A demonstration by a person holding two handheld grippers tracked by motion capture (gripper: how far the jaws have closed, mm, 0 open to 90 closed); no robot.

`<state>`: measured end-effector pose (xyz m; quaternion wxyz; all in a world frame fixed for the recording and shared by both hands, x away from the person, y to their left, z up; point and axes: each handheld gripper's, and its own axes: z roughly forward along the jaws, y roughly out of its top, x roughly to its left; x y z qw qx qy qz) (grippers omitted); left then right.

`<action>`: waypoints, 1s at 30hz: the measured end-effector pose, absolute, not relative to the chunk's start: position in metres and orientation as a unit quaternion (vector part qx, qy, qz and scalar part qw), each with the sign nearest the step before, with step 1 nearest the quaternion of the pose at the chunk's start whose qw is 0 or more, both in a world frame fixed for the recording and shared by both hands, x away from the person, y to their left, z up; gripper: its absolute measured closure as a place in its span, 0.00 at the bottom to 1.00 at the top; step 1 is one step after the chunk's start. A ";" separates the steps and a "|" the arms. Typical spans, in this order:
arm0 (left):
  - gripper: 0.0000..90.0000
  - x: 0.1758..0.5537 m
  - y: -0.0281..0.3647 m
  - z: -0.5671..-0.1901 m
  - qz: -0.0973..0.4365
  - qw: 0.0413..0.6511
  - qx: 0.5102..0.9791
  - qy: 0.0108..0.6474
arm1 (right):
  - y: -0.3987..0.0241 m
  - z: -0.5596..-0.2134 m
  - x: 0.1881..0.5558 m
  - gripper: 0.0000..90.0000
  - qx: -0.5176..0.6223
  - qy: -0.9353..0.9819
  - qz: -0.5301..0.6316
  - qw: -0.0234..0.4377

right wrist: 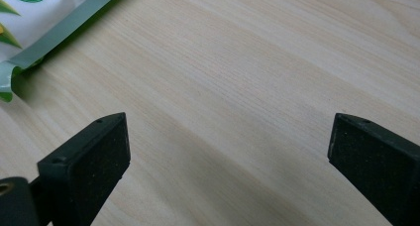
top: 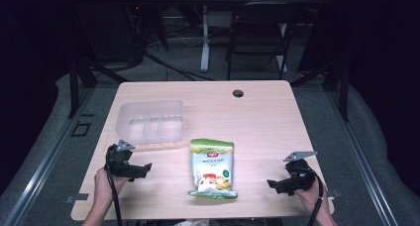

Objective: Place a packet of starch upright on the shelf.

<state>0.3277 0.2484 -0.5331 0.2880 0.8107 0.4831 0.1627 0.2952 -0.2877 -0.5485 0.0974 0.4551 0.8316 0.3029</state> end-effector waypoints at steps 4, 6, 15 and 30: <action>0.00 0.328 0.248 -0.533 0.161 0.289 0.809 0.485 | -0.288 -0.549 0.295 0.03 0.456 0.831 0.303 0.098; 0.00 0.328 0.246 -0.534 0.159 0.296 0.806 0.488 | -0.288 -0.549 0.295 0.03 0.455 0.832 0.304 0.096; 0.00 0.329 0.239 -0.531 0.139 0.307 0.806 0.486 | -0.289 -0.549 0.294 0.03 0.456 0.830 0.306 0.097; 0.00 0.338 0.215 -0.521 0.097 0.344 0.803 0.477 | -0.288 -0.549 0.293 0.03 0.454 0.832 0.304 0.098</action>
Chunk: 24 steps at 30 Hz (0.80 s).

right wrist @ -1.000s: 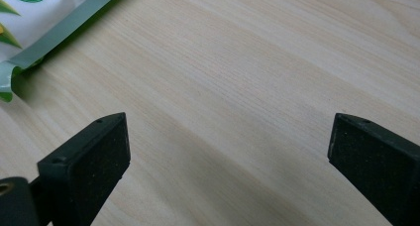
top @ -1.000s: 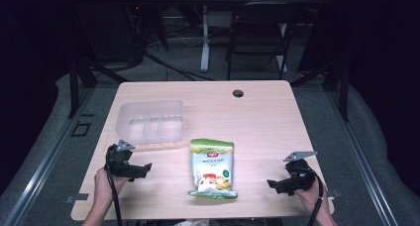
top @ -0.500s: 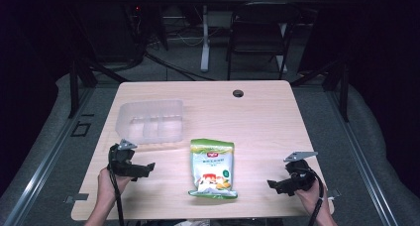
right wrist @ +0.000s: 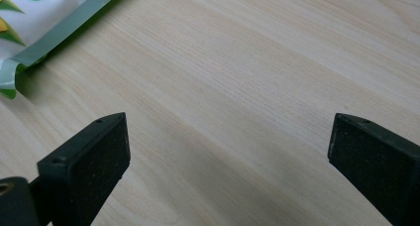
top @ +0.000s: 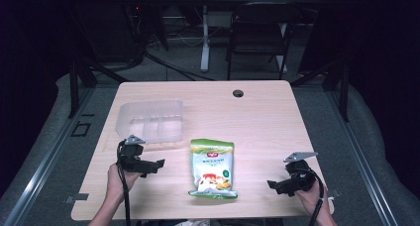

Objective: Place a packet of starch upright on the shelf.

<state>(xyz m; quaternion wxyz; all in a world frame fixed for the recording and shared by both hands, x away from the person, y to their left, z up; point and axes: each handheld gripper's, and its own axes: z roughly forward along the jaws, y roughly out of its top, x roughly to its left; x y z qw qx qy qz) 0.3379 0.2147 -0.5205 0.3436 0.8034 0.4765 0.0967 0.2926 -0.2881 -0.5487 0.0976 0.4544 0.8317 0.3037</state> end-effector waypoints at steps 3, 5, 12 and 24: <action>0.00 0.340 0.208 -0.520 0.092 0.348 0.805 0.471 | -0.289 -0.549 0.292 0.03 0.456 0.831 0.304 0.097; 0.00 0.342 0.203 -0.520 0.090 0.348 0.809 0.465 | -0.289 -0.549 0.291 0.02 0.457 0.831 0.302 0.097; 0.00 0.345 0.185 -0.522 0.080 0.345 0.820 0.450 | -0.289 -0.550 0.291 0.02 0.457 0.831 0.302 0.095; 0.04 0.359 0.164 -0.525 0.053 0.351 0.823 0.444 | -0.289 -0.549 0.292 0.02 0.456 0.831 0.302 0.097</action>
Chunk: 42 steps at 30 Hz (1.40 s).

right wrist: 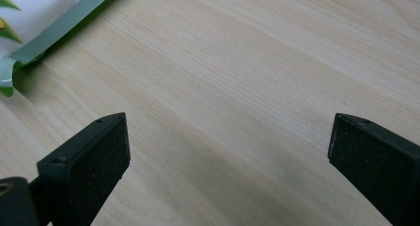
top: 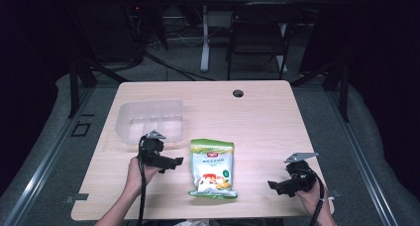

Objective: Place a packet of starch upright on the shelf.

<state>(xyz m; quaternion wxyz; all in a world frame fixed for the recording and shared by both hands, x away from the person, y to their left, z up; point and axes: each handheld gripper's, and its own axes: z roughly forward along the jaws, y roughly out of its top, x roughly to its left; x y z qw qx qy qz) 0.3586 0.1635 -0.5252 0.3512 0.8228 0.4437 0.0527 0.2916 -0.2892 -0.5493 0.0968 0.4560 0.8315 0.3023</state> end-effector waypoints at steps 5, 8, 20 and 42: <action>0.07 0.364 0.151 -0.529 0.038 0.352 0.828 0.434 | -0.288 -0.549 0.292 0.02 0.456 0.832 0.301 0.098; 0.11 0.367 0.145 -0.530 0.029 0.352 0.832 0.428 | -0.289 -0.549 0.292 0.02 0.456 0.832 0.302 0.097; 0.28 0.384 0.128 -0.540 -0.003 0.346 0.840 0.419 | -0.289 -0.549 0.291 0.02 0.455 0.832 0.301 0.099; 0.75 0.398 0.118 -0.556 -0.034 0.341 0.829 0.442 | -0.289 -0.549 0.291 0.02 0.455 0.831 0.305 0.099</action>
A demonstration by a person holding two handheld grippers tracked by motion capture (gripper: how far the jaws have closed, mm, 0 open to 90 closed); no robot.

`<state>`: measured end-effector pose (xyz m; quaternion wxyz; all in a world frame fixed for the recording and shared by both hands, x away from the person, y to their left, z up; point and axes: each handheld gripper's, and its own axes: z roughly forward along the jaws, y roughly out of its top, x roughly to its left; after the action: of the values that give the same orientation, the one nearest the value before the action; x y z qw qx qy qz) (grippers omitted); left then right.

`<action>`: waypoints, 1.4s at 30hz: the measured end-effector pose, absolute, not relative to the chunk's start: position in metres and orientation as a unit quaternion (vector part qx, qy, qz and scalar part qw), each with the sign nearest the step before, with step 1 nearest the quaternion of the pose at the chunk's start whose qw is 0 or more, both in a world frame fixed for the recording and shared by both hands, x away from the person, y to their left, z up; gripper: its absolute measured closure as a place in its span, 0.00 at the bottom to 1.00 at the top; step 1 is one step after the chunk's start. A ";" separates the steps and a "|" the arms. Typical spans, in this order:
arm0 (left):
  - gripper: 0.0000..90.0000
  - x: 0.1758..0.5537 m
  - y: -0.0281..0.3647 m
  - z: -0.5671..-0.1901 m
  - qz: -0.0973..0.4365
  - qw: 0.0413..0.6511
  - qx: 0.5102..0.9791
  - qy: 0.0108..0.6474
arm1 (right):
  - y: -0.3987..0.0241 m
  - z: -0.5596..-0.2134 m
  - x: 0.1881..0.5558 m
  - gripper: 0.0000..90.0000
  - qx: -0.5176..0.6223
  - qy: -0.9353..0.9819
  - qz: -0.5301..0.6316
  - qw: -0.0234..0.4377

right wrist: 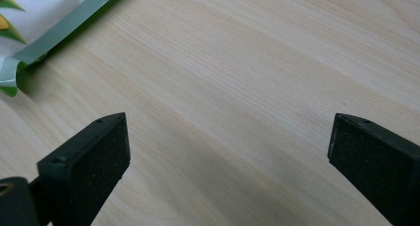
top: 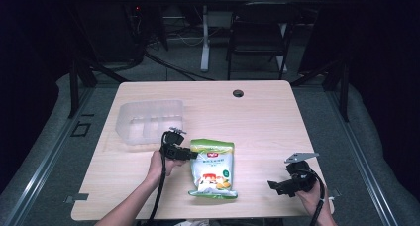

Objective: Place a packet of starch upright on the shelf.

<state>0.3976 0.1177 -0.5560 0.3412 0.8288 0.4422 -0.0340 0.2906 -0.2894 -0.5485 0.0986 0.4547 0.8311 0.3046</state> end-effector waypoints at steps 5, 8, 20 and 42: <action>0.95 0.395 0.117 -0.554 -0.029 0.344 0.833 0.432 | -0.289 -0.549 0.291 0.02 0.454 0.831 0.305 0.098; 1.00 0.393 0.116 -0.553 -0.020 0.343 0.838 0.423 | -0.289 -0.548 0.290 0.02 0.455 0.831 0.305 0.100; 1.00 0.379 0.125 -0.546 -0.010 0.347 0.846 0.406 | -0.290 -0.548 0.290 0.02 0.454 0.832 0.305 0.096; 0.64 0.377 0.134 -0.545 -0.019 0.344 0.846 0.407 | -0.289 -0.548 0.290 0.02 0.454 0.831 0.305 0.099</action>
<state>0.3771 0.1344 -0.5446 0.3444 0.8459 0.4067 -0.0186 0.2903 -0.2887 -0.5480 0.0987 0.4540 0.8312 0.3054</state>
